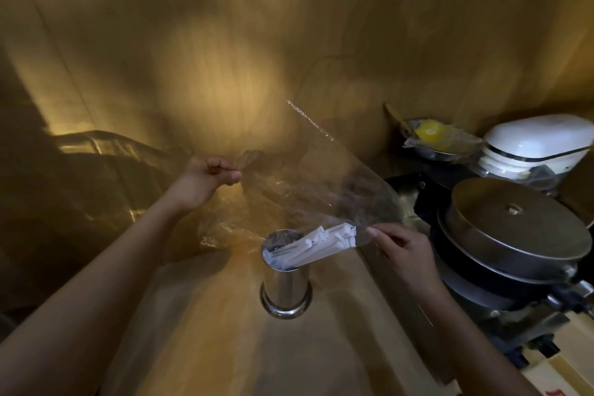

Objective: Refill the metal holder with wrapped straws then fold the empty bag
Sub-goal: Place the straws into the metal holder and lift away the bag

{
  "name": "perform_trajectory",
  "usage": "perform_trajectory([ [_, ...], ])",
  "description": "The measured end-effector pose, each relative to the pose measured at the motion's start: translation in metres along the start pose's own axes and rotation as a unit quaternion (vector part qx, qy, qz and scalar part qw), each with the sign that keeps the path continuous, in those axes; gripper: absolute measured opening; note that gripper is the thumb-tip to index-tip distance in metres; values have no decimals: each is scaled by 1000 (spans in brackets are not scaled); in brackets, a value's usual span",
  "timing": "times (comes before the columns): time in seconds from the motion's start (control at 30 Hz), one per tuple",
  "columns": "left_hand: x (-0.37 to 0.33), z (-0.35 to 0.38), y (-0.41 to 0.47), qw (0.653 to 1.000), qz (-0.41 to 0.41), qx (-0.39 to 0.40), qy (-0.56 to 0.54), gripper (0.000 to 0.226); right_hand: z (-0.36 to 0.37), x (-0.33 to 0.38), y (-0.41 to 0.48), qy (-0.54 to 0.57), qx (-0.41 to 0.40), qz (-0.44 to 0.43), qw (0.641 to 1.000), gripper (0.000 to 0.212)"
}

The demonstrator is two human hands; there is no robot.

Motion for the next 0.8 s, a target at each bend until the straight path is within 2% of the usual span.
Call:
perform_trajectory([
  [0.13, 13, -7, -8, 999, -30, -24, -8, 7, 4, 9, 19, 26, -16, -14, 999, 29],
  [0.23, 26, -12, -16, 997, -58, -43, -36, 12, 10, 18, 34, 29, -4, -36, 999, 30],
  [0.37, 44, -19, -32, 989, -100, -71, -78, 15, 23, 31, 52, 25, 28, -59, 998, 28],
  [0.5, 67, -24, -51, 976, -136, -101, -134, 17, 42, 41, 66, -26, 79, -102, 991, 23],
  [0.7, 99, -22, -76, 952, -191, -141, -193, 16, 68, 53, 88, -32, 136, -110, 984, 22],
  [0.8, 111, -18, -86, 950, -202, -152, -183, 15, 78, 53, 90, -13, 157, -110, 981, 18],
])
Point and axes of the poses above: each hand's wrist, its own y-axis towards the middle knuckle, its own z-axis out of the palm, x = y × z, the point moved 3 cm from there along y, towards the middle knuckle, and after that the axes turned 5 degrees about -z, right-handed, at the moved point
